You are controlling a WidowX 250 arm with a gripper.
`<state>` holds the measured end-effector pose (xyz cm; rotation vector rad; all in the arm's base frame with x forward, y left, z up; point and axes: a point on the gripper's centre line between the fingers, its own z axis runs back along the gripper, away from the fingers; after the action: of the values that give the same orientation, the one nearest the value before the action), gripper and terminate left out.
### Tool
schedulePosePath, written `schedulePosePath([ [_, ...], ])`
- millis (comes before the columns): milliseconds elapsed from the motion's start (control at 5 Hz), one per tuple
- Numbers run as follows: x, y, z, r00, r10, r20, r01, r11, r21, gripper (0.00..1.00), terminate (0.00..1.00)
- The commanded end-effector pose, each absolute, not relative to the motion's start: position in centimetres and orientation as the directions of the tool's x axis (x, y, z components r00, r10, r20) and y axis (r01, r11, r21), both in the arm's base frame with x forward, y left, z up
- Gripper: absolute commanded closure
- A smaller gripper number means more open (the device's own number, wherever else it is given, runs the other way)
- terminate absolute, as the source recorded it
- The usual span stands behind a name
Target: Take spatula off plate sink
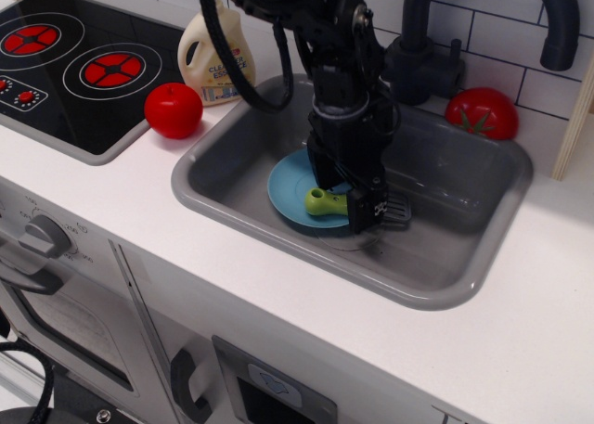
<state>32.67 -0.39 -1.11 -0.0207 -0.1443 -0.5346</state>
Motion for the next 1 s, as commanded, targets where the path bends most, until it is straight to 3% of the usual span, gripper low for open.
schedulePosePath([
  [0,33.8,-0.2,0.0,0.839,-0.512,0.183,0.514,0.857,0.044,1.0,0.0],
  [400,34.2,0.2,0.9,0.852,-0.467,0.238,0.462,0.883,0.078,1.0,0.0],
  [800,34.2,-0.9,4.1,0.867,-0.356,0.35,0.335,0.934,0.121,1.0,0.0],
])
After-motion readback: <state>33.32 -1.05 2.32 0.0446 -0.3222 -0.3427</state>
